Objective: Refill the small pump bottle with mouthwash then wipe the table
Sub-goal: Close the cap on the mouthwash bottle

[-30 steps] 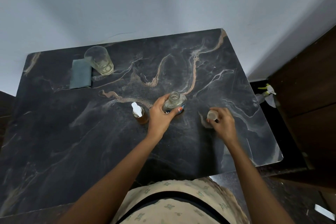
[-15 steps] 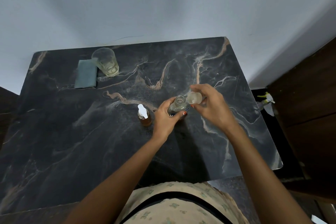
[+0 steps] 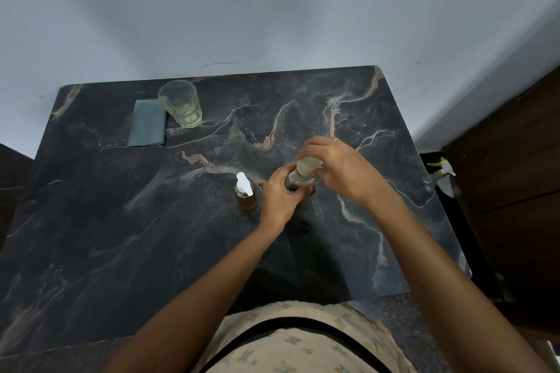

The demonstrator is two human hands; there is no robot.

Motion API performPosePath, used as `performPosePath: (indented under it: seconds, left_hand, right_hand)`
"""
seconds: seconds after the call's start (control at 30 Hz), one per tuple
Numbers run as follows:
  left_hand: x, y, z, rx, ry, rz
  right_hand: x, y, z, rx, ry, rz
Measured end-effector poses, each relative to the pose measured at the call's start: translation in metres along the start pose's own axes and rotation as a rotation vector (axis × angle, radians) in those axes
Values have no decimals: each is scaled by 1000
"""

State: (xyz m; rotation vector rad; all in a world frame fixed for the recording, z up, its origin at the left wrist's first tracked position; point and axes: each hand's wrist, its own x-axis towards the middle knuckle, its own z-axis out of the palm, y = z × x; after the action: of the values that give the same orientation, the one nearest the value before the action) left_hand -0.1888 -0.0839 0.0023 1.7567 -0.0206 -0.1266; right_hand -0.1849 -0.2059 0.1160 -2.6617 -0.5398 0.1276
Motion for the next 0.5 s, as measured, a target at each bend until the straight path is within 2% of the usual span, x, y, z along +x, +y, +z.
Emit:
performPosePath:
  seconds: [0.27, 0.5]
  left_hand:
    - [-1, 2, -2, 9, -12, -12]
    - [-2, 6, -4, 4, -22, -2]
  right_hand:
    - [5, -10, 3, -36, -85, 125]
    - [7, -13, 15, -133, 49, 303]
